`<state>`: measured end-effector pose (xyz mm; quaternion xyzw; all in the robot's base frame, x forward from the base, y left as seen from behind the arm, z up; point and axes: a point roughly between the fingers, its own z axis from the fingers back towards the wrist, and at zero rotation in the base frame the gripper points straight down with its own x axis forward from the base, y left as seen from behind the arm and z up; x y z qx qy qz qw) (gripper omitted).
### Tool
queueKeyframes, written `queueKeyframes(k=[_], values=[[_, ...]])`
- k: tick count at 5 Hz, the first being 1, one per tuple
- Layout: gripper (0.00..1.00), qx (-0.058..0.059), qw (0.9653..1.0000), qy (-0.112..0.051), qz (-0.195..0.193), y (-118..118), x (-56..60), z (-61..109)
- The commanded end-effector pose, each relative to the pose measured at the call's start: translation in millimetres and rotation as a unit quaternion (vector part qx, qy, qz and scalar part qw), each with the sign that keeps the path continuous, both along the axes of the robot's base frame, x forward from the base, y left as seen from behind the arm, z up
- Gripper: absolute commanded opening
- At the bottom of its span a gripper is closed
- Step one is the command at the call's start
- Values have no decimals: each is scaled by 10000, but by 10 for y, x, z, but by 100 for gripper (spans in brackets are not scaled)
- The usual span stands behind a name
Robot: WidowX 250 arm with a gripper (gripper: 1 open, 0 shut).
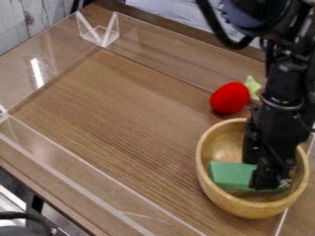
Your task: Put the green object in the brown bowl
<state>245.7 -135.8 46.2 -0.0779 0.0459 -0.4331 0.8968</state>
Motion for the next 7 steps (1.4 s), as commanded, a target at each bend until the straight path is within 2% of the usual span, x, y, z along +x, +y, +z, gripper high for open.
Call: queueKeyframes(k=[1,3,5,7], values=[[0,-71,9991,-377,162,76,46,229],[0,8,9976,-547,419,428,204,168],[0,112,9968,-669,412,455,-10,-10],[0,176,9966,-725,336,223,-85,135]])
